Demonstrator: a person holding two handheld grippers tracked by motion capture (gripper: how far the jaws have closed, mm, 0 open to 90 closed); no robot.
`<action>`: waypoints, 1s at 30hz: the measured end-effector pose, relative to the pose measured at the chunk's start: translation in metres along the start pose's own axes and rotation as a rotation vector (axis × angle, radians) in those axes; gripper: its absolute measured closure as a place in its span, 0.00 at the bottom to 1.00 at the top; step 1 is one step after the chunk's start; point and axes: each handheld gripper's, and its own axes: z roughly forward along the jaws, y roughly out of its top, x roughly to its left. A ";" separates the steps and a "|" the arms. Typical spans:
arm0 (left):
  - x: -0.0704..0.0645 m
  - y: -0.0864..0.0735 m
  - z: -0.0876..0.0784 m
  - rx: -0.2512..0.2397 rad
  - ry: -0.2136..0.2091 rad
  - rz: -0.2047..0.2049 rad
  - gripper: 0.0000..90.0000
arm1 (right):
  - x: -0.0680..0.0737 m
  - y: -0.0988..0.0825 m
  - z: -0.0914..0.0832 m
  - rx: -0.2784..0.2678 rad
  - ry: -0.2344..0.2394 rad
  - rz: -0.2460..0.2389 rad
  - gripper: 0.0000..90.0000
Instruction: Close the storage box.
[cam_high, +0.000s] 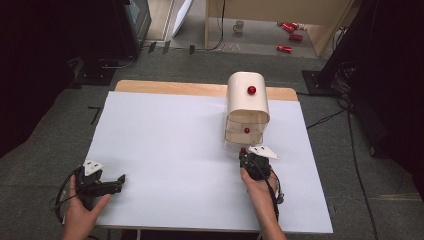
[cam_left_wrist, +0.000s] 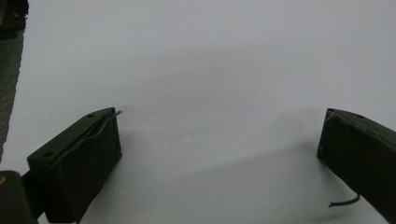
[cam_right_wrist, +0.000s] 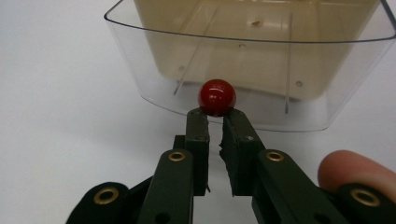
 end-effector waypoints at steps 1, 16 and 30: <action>0.000 0.000 0.000 0.000 0.000 0.000 0.00 | -0.001 0.002 0.003 0.003 -0.002 -0.004 0.92; 0.000 0.000 0.000 0.000 0.000 0.000 0.00 | -0.004 0.007 0.018 0.011 -0.022 -0.003 0.92; 0.000 0.000 0.000 0.000 0.000 0.000 0.00 | -0.005 0.011 0.027 -0.002 -0.034 -0.012 0.91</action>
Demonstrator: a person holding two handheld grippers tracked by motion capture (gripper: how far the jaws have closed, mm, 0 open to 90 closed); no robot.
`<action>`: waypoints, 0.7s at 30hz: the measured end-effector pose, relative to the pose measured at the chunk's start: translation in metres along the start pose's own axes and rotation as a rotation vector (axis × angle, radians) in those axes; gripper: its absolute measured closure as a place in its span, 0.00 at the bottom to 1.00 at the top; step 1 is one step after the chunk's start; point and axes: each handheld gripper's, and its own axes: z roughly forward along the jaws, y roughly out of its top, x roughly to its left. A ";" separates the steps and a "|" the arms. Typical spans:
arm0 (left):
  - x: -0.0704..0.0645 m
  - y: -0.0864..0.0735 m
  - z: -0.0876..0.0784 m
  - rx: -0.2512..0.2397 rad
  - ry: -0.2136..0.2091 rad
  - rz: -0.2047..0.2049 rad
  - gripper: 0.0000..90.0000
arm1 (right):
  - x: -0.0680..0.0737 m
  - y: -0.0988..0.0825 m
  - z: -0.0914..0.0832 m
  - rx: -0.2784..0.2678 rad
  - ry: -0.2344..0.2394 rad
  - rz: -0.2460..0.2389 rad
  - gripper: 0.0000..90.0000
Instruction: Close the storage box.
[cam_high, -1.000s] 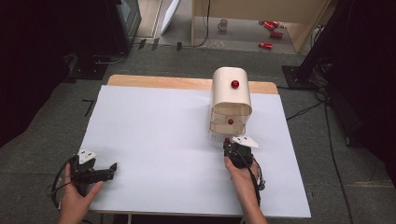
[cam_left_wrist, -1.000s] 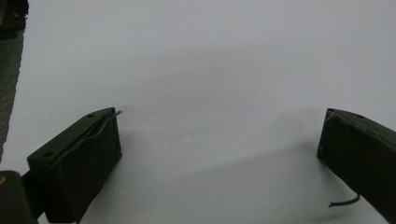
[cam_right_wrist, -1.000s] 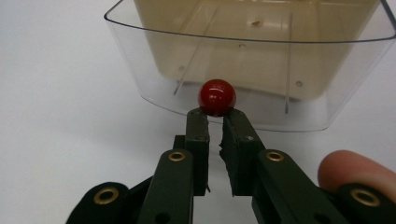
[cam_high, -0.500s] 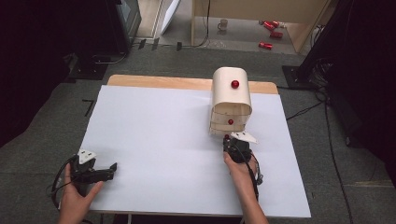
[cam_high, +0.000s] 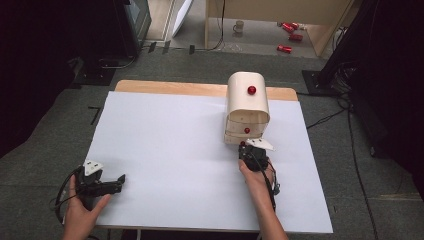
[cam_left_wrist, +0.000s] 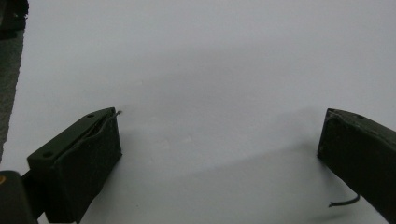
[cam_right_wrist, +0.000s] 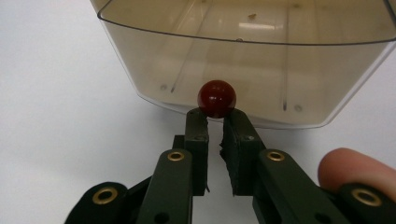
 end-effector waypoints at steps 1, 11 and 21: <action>0.000 0.000 0.000 0.000 0.000 0.000 0.00 | 0.000 0.000 0.000 0.001 0.001 -0.002 0.90; 0.000 0.000 0.000 0.000 0.000 0.000 0.00 | -0.004 -0.004 -0.004 0.008 0.043 -0.017 0.23; 0.000 0.000 0.000 0.000 0.000 0.000 0.00 | -0.023 -0.015 -0.027 0.033 0.065 -0.067 0.01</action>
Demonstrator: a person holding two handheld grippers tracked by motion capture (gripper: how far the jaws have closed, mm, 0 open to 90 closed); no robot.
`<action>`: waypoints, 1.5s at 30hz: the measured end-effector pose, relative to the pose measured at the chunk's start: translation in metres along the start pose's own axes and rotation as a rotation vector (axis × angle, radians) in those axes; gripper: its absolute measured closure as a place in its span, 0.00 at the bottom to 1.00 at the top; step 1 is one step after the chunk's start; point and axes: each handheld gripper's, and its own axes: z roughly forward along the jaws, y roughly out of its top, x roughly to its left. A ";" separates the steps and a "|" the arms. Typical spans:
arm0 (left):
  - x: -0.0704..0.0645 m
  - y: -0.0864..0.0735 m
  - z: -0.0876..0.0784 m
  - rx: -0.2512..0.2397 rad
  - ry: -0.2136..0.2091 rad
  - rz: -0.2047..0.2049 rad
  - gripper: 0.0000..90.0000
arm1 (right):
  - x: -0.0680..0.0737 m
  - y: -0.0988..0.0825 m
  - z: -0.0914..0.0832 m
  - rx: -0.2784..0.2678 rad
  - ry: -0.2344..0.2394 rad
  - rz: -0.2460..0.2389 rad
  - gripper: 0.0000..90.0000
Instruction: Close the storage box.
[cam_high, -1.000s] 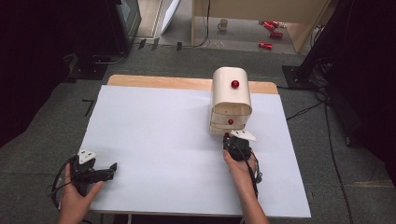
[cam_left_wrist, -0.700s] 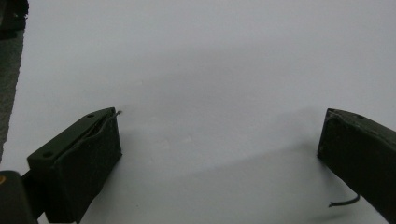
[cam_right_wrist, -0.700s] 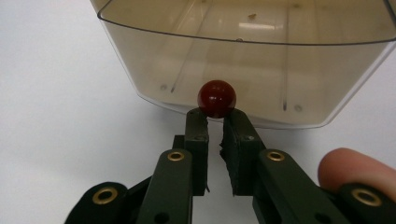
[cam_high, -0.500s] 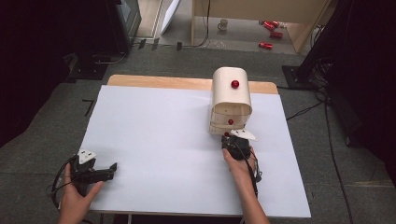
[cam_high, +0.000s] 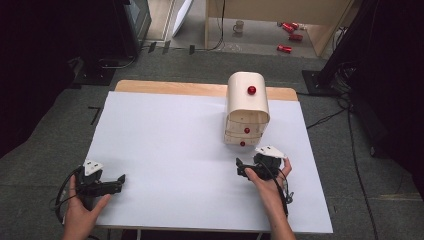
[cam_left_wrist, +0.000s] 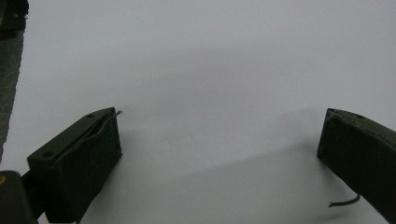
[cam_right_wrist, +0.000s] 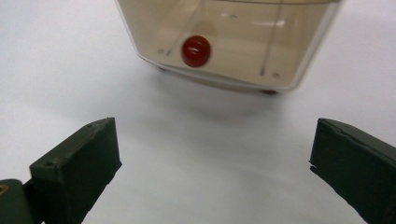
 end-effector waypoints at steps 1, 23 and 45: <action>0.000 0.000 0.000 0.000 0.000 0.000 0.00 | -0.003 -0.001 -0.003 0.001 0.000 0.004 0.01; 0.000 0.000 0.000 -0.001 0.000 -0.001 0.00 | -0.070 -0.048 -0.059 0.015 -0.084 0.043 0.01; 0.000 0.000 0.000 -0.001 0.001 0.000 0.00 | -0.093 -0.081 -0.066 0.083 -0.133 -0.001 0.01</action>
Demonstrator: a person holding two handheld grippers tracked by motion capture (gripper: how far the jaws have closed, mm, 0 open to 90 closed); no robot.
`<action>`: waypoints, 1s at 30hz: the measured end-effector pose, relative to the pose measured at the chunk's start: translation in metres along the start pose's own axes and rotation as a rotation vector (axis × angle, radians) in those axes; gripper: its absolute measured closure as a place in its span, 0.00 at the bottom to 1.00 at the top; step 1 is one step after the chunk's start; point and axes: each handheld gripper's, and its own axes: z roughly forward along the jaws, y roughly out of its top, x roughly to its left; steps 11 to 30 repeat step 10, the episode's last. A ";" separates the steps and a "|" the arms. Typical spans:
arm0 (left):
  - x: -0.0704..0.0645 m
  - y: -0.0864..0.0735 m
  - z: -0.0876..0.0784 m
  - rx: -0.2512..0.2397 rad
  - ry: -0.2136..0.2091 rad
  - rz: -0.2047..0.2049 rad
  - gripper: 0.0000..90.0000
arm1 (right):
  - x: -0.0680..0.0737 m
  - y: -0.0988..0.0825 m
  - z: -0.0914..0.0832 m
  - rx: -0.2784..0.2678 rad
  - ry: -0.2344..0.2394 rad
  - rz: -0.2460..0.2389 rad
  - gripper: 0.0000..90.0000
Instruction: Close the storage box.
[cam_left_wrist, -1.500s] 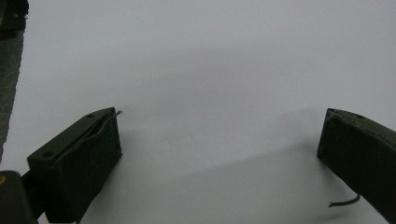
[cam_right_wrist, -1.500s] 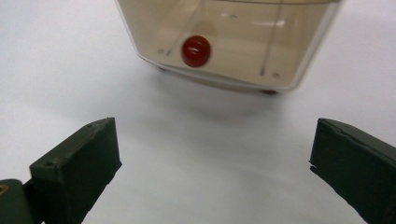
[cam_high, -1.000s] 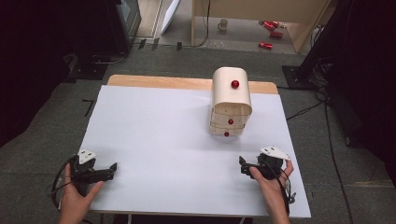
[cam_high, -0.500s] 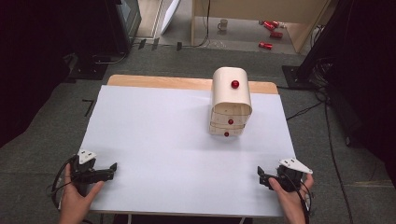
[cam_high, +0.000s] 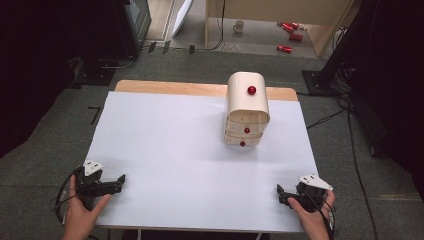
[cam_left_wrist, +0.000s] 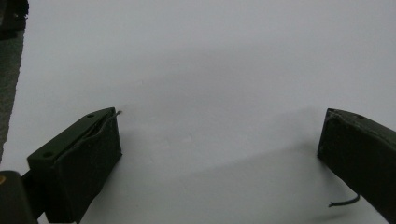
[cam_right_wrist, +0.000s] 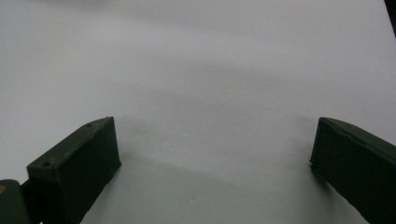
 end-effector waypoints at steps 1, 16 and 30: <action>0.000 0.000 0.000 0.000 0.000 0.000 0.00 | 0.000 0.000 0.000 0.000 -0.001 -0.002 0.01; 0.000 0.000 0.000 0.000 0.000 -0.001 0.00 | 0.000 0.000 0.000 0.000 0.000 -0.002 0.01; 0.000 0.000 0.000 0.000 0.000 -0.001 0.00 | 0.000 0.000 0.000 0.000 0.000 -0.002 0.01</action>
